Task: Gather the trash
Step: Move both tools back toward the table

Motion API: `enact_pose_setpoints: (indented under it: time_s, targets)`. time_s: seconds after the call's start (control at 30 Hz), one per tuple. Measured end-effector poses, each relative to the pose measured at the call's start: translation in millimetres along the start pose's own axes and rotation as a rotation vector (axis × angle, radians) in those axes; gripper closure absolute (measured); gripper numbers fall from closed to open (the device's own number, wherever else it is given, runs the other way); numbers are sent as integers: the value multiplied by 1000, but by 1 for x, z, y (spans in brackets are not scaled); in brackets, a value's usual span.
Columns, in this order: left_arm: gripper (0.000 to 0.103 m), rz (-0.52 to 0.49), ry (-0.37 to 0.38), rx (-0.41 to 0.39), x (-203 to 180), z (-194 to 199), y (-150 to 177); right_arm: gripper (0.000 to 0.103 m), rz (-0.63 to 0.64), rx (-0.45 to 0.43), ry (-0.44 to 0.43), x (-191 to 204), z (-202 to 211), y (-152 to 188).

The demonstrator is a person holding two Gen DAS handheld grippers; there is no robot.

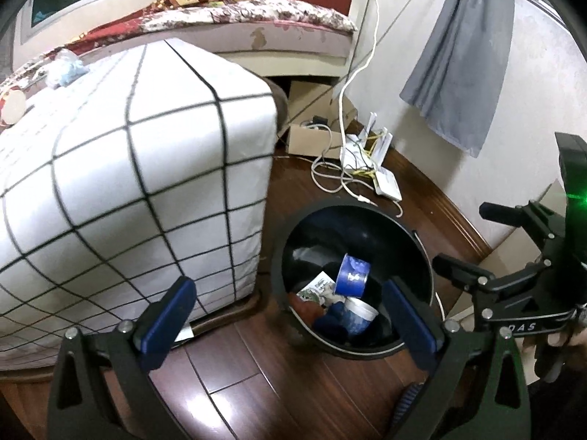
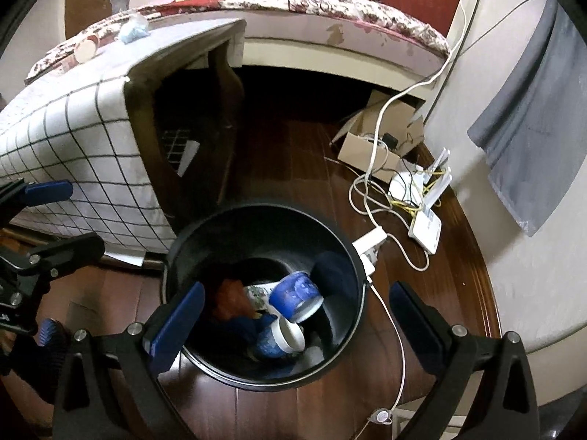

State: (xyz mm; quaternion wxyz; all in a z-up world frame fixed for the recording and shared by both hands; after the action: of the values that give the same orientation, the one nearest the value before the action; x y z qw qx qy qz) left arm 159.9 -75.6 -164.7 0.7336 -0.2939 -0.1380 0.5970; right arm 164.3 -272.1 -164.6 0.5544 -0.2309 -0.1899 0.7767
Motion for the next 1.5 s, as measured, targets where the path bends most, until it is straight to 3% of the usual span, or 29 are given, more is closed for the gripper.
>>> enact_pose_setpoints:
  time_s: [0.37,0.67,0.9,1.23,1.5]
  targets:
    - [1,25,-49,-79,19,41,-11,1,21,-88,-34,21,30,-21]
    - [1,80,-91,-181,54,84,-30,1,-58,-192,-94,30,50,-53]
    - [1,143,-159,-235,104,110,-39,1,-99,-283,-127,50,62,-85]
    - [1,216,-331,-310,204,165,-48,1,5,-396,-216,124,89,-138]
    - [1,271,-472,-349,280,214,-53,1,48,-380,-302,172,94,-174]
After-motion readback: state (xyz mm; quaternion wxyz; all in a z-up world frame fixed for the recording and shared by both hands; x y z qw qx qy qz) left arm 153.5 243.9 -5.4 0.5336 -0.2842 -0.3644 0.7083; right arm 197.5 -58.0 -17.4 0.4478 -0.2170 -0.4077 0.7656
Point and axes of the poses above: each gripper's, at about its wrist camera, not at the fingertips, and z roughly against the way its jaws point, x to its left, y to its underside, the point moved 5 cm from there along -z, roughly the way its jaws point, and after that the axes turned 4 degrees about x, right-handed, at the moved point
